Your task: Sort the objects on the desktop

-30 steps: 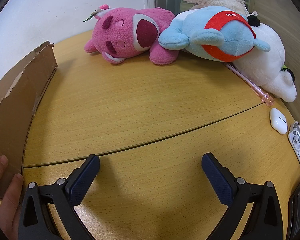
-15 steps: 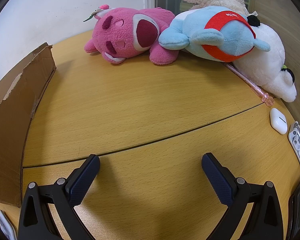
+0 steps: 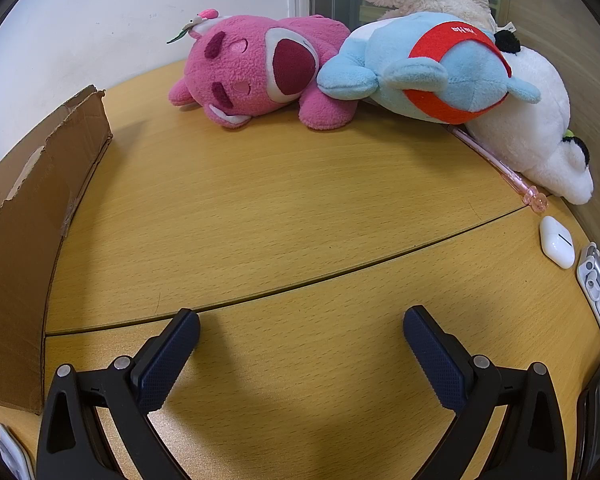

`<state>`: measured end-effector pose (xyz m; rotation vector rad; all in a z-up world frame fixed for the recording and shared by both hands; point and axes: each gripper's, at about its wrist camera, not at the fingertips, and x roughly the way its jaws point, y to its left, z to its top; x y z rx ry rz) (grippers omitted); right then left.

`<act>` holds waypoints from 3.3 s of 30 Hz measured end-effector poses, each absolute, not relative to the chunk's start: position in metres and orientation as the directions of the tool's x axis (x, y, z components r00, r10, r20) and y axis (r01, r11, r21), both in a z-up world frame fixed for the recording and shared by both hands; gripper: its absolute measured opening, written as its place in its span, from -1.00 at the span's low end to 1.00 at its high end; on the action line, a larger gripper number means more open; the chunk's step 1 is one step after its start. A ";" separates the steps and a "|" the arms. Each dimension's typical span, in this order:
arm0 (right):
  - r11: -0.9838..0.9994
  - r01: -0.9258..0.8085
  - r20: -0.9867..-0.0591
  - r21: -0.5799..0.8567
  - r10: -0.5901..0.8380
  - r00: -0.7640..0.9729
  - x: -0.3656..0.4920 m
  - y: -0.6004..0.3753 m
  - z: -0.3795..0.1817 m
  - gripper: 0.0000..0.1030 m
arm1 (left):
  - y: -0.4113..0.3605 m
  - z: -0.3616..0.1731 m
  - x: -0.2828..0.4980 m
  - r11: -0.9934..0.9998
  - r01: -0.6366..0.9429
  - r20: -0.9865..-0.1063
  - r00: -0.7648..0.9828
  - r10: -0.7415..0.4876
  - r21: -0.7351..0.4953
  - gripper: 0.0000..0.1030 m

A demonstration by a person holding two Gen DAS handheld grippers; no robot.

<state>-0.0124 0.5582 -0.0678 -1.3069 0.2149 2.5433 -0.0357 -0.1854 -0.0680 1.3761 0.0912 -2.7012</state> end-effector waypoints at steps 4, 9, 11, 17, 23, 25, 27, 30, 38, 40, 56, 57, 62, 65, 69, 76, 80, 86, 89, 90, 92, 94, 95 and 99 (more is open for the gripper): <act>-0.952 -0.307 -0.814 0.007 0.173 -0.555 -0.012 0.558 -0.068 1.00 | -0.185 -0.068 -0.036 -0.992 0.124 -0.809 -0.584 -0.070 -0.004 1.00; -0.952 -0.307 -0.814 0.007 0.173 -0.555 -0.011 0.558 -0.068 1.00 | -0.185 -0.068 -0.036 -0.992 0.128 -0.809 -0.583 -0.072 -0.004 1.00; -0.952 -0.307 -0.814 0.007 0.173 -0.555 -0.011 0.558 -0.068 1.00 | -0.185 -0.068 -0.035 -0.992 0.128 -0.809 -0.583 -0.072 -0.004 1.00; -0.952 -0.306 -0.814 0.007 0.173 -0.555 -0.011 0.558 -0.068 1.00 | -0.185 -0.068 -0.035 -0.992 0.129 -0.809 -0.583 -0.073 -0.004 1.00; -0.952 -0.306 -0.814 0.007 0.173 -0.555 -0.011 0.558 -0.068 1.00 | -0.185 -0.068 -0.036 -0.991 0.132 -0.809 -0.583 -0.074 -0.004 1.00; -0.952 -0.306 -0.814 0.007 0.173 -0.555 -0.011 0.558 -0.068 1.00 | -0.185 -0.068 -0.036 -0.991 0.132 -0.809 -0.583 -0.074 -0.004 1.00; -0.952 -0.306 -0.814 0.007 0.173 -0.555 -0.011 0.558 -0.068 1.00 | -0.185 -0.068 -0.036 -0.991 0.132 -0.809 -0.583 -0.074 -0.004 1.00; -0.952 -0.306 -0.814 0.007 0.173 -0.555 -0.012 0.558 -0.068 1.00 | -0.185 -0.068 -0.036 -0.991 0.133 -0.809 -0.583 -0.074 -0.004 1.00; -0.952 -0.306 -0.814 0.007 0.173 -0.555 -0.012 0.558 -0.067 1.00 | -0.185 -0.068 -0.035 -0.991 0.134 -0.809 -0.583 -0.075 -0.004 1.00; -0.952 -0.306 -0.814 0.007 0.173 -0.555 -0.012 0.558 -0.067 1.00 | -0.185 -0.068 -0.036 -0.991 0.134 -0.809 -0.583 -0.075 -0.005 1.00; -0.953 -0.304 -0.814 0.007 0.171 -0.555 -0.011 0.558 -0.067 1.00 | -0.184 -0.069 -0.036 -0.991 0.135 -0.809 -0.583 -0.076 -0.005 1.00; -0.953 -0.303 -0.814 0.007 0.171 -0.555 -0.011 0.558 -0.067 1.00 | -0.184 -0.069 -0.036 -0.991 0.135 -0.809 -0.583 -0.076 -0.005 1.00; -0.953 -0.303 -0.814 0.007 0.171 -0.555 -0.011 0.558 -0.067 1.00 | -0.184 -0.069 -0.036 -0.991 0.136 -0.809 -0.583 -0.076 -0.005 1.00; -0.953 -0.303 -0.814 0.007 0.171 -0.555 -0.011 0.558 -0.067 1.00 | -0.184 -0.069 -0.036 -0.991 0.136 -0.809 -0.583 -0.077 -0.005 1.00; -0.953 -0.303 -0.814 0.007 0.171 -0.555 -0.011 0.558 -0.067 1.00 | -0.184 -0.069 -0.036 -0.991 0.136 -0.809 -0.583 -0.077 -0.005 1.00; -0.948 -0.317 -0.815 0.006 0.179 -0.551 -0.008 0.556 -0.067 1.00 | -0.184 -0.069 -0.036 -0.990 0.143 -0.808 -0.584 -0.080 -0.005 1.00; -0.950 -0.312 -0.836 -0.005 0.175 -0.519 0.007 0.543 -0.066 1.00 | -0.183 -0.068 -0.034 -0.988 0.157 -0.811 -0.579 -0.086 -0.007 1.00; -0.961 -0.202 -0.746 -0.188 0.274 -0.607 0.081 0.492 -0.026 1.00 | -0.151 -0.027 0.021 -0.994 0.106 -0.794 -0.602 -0.078 0.017 0.97; -0.974 -0.116 -0.681 -0.195 0.220 -0.698 0.110 0.458 0.022 1.00 | -0.120 0.020 0.070 -0.999 0.001 -0.733 -0.680 0.025 -0.036 0.97; -0.978 -0.079 -0.660 -0.192 0.188 -0.728 0.121 0.443 0.035 1.00 | -0.111 0.033 0.085 -0.997 -0.036 -0.723 -0.687 0.073 -0.067 0.99; -0.987 -0.004 -0.636 -0.163 0.108 -0.764 0.132 0.413 0.055 1.00 | -0.086 0.053 0.116 -0.978 -0.141 -0.703 -0.681 0.207 -0.151 0.99; -0.990 0.084 -0.615 -0.111 0.002 -0.789 0.133 0.389 0.067 1.00 | -0.061 0.061 0.141 -0.942 -0.237 -0.692 -0.640 0.335 -0.237 0.99; -0.989 0.116 -0.606 -0.094 -0.035 -0.795 0.140 0.377 0.071 1.00 | -0.052 0.059 0.148 -0.927 -0.263 -0.696 -0.613 0.374 -0.267 0.99; -0.973 0.231 -0.613 -0.027 -0.166 -0.772 0.145 0.338 0.070 1.00 | -0.015 0.032 0.167 -0.882 -0.307 -0.746 -0.475 0.468 -0.358 0.99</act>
